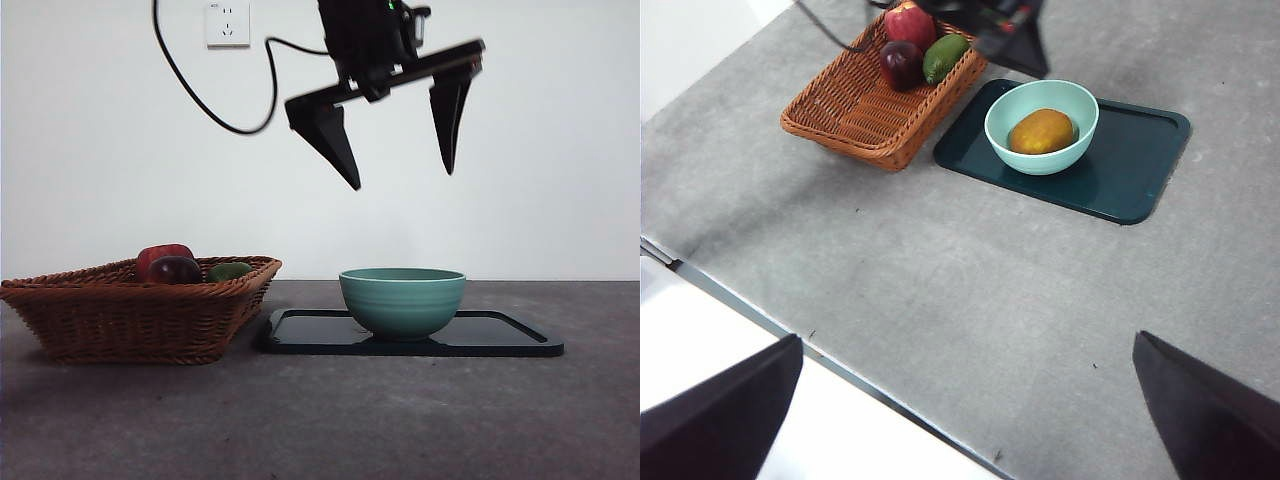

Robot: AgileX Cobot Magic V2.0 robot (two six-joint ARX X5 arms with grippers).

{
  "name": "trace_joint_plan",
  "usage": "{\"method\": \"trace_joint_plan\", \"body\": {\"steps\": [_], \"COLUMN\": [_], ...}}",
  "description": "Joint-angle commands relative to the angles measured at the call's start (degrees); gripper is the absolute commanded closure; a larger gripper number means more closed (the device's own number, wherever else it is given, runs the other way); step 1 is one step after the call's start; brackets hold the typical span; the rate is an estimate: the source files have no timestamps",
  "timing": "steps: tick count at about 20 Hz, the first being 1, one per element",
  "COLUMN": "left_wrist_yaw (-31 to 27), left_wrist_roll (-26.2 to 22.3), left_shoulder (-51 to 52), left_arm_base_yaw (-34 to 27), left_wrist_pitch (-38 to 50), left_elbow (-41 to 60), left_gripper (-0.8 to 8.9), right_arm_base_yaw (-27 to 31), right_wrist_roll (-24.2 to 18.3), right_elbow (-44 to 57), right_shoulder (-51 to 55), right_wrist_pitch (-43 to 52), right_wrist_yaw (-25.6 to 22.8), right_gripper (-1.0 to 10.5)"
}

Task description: Pick up the wifruite, put it on the bowl, pick up the plate, put it on desk

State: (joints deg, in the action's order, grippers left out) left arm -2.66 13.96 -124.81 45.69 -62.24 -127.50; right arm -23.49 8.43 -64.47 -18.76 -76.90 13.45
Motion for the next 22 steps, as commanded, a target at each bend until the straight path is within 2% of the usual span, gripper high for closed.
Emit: {"method": "trace_joint_plan", "body": {"steps": [1, 16, 22], "left_wrist_yaw": [0.1, 0.3, 0.3], "left_wrist_roll": [-2.5, -3.5, -5.4], "left_shoulder": [-4.7, -14.2, -16.8], "left_arm_base_yaw": [-0.4, -1.8, -1.7], "left_wrist_pitch": [0.6, 4.7, 4.7], "left_elbow": [-4.2, -4.3, -4.3], "left_gripper": [3.14, 3.18, 3.25], "right_arm_base_yaw": [-0.3, -0.3, -0.3], "right_wrist_roll": [0.6, 0.6, 0.6], "right_elbow": [-0.7, -0.7, -0.7], "right_shoulder": [-0.1, -0.1, -0.1], "right_wrist_pitch": [-4.2, -4.2, -4.2], "right_wrist_yaw": [0.1, 0.1, 0.1], "right_gripper": [4.0, 4.0, 4.0]}}
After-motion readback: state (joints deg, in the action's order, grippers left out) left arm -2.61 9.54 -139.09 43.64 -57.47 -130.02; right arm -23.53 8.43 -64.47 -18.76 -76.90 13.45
